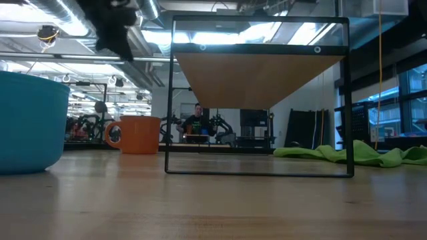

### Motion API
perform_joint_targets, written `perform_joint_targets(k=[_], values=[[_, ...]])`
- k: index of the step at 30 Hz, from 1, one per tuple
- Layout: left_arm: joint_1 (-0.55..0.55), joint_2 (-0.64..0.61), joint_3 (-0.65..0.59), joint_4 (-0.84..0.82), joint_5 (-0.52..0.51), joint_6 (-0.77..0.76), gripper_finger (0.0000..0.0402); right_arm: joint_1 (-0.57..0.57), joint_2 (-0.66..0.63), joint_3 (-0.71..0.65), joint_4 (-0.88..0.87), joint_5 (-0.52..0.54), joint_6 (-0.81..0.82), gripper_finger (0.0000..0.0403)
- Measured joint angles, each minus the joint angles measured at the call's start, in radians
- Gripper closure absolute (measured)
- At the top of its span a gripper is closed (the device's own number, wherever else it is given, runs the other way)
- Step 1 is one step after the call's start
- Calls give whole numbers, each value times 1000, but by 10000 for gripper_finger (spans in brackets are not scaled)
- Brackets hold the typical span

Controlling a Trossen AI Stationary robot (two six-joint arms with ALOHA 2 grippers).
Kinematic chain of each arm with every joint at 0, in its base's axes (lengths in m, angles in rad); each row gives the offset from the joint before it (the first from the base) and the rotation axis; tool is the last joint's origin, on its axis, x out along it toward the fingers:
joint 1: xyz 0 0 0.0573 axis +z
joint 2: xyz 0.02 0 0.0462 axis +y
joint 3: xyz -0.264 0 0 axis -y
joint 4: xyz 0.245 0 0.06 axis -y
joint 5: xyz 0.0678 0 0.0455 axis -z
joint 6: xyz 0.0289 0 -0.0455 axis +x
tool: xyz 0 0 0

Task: Stack small to large cups/mugs on shelf
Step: Put the orange mug on the shelf

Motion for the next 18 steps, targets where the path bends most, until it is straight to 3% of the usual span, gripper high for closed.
perform_joint_targets(k=[2, 4, 10, 18], values=[[99, 80, 46, -27, 134, 28, 397, 0, 0, 0, -26, 0, 25, 269], [173, 156, 96, -70, 180, 84, 394, 0, 0, 0, -60, 0, 45, 269], [217, 329, 215, -173, 107, 240, 373, 0, 0, -1, -157, -6, 52, 269], [166, 438, 224, -164, 13, 291, 304, 1, 0, -1, -191, -18, 74, 269]])
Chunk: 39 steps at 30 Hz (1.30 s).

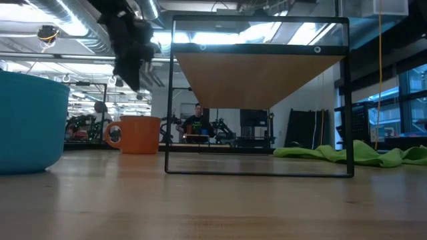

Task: Stack small to large cups/mugs on shelf
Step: Put the orange mug on the shelf

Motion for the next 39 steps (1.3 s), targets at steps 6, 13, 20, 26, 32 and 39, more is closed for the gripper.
perform_joint_targets(k=[6, 13, 20, 26, 32, 39], values=[[-27, 64, -1, 59, -69, 43, 270, 0, 0, 0, -1, -1, 2, 269], [-30, 123, 0, 72, -20, 108, 269, 0, 0, 0, -4, -17, 3, 269], [-37, 177, -1, 68, -45, 261, 270, 0, 0, 0, -27, -19, 7, 269], [-39, 195, -1, 87, -42, 387, 270, 3, 0, 0, -33, -19, 46, 269], [-39, 199, -14, 118, -42, 424, 270, 12, 0, 0, -41, -19, 47, 269], [-35, 199, -65, 170, -115, 447, 270, 13, 0, 0, -64, -19, 27, 269]])
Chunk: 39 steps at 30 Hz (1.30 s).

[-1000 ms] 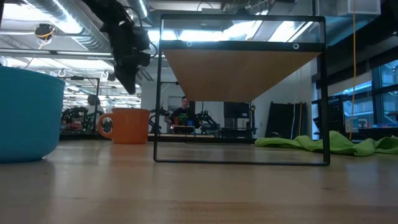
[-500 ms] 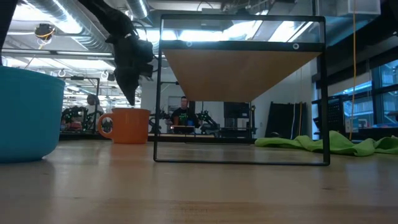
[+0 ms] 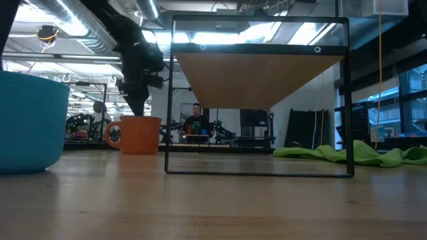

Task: Stack small to large cups/mugs on shelf
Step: Put the orange mug on the shelf

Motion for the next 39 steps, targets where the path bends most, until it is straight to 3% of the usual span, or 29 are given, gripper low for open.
perform_joint_targets(k=[12, 25, 28, 34, 39], values=[[0, 0, -49, 36, 35, -16, 270, 0, 0, 0, -12, 0, -29, 269], [-4, 0, -100, 101, 17, -163, 273, 0, 0, 0, -18, 1, -32, 269], [-14, 0, -100, 84, 16, -160, 293, 0, 0, 0, -18, 1, -32, 269], [-33, -7, -93, 69, 51, -209, 374, 0, 0, 0, -18, 2, -32, 269], [-34, -5, -53, 42, 111, -302, 385, 0, 0, 0, -18, 3, -35, 269]])
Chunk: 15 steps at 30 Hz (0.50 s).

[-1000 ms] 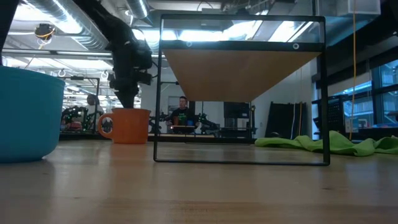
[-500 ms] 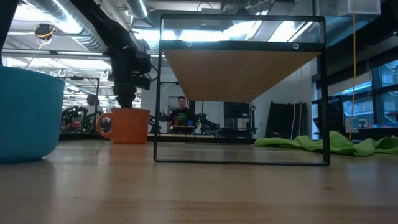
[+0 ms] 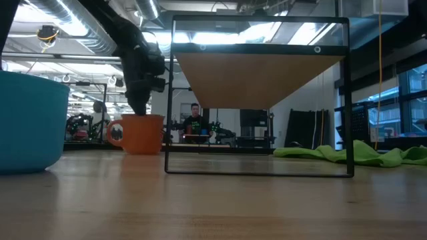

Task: Stack small to large cups/mugs on shelf
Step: Put the orange mug on the shelf

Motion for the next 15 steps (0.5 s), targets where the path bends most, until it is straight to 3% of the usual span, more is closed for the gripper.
perform_joint_targets(k=[6, 15], values=[[-11, 0, 87, -107, -64, -51, 389, -1, 0, 0, 0, 7, -26, 269], [-82, -25, 185, -374, 0, -150, 389, -2, 0, 0, 0, 138, -47, 269]])
